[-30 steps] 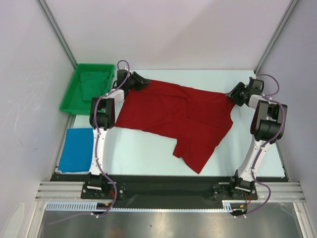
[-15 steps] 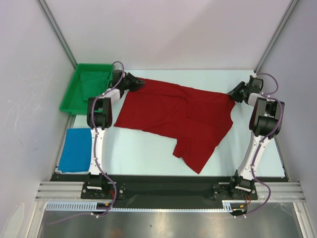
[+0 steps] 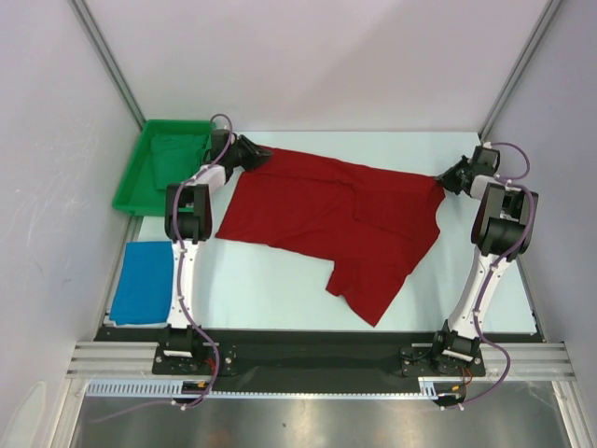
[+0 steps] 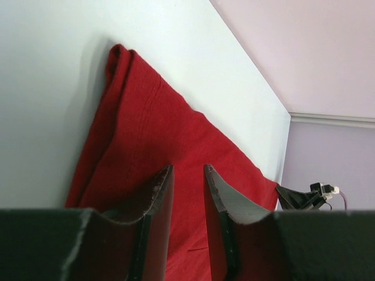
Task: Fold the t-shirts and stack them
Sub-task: Fold the tshirt
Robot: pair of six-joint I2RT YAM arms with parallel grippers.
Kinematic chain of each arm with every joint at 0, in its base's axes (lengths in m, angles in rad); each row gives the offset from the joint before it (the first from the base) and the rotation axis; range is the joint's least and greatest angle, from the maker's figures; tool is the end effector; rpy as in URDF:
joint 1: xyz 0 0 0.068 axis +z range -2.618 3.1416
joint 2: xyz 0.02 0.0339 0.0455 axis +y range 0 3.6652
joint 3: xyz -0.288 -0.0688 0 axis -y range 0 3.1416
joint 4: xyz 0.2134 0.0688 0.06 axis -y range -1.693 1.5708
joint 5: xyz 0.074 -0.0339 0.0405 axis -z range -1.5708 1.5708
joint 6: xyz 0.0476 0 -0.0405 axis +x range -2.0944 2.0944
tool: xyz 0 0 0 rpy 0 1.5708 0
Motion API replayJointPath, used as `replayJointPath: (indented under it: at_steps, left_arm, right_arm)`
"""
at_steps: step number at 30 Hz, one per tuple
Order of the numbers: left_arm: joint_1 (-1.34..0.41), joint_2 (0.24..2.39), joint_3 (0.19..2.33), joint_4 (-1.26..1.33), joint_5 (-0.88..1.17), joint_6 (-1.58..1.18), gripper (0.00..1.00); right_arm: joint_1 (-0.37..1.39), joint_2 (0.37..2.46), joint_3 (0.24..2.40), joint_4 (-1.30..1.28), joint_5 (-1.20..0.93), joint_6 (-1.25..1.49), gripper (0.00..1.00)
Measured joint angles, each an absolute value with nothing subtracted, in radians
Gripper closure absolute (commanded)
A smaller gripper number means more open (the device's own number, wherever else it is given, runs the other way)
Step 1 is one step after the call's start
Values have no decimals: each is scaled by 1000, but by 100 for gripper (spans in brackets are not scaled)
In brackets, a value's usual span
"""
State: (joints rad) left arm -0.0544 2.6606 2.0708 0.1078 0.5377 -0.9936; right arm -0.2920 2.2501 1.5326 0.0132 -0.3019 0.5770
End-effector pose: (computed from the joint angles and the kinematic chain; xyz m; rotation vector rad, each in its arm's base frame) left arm 0.5856 -0.0563 0.1247 -0.6589 2.0980 -1.1745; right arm 0.4754 -0.1281 0.1651 0.8139 2.1347 0.4928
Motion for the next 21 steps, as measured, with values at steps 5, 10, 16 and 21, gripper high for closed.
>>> replayJointPath:
  at_steps: [5, 10, 16, 21]
  left_arm:
    - [-51, 2692, 2147, 59, 535, -963, 65]
    - [-47, 2680, 2185, -33, 516, -875, 59]
    - [-46, 2465, 2059, -191, 439, -726, 58]
    - [-50, 2084, 1740, -206, 395, -661, 59]
  right_arm:
    - [-295, 2277, 1578, -6, -301, 595, 99]
    - [-297, 2281, 1618, -65, -309, 590, 50]
    - [-297, 2181, 1633, -259, -208, 521, 20]
    - [-284, 1973, 1543, -414, -68, 473, 18]
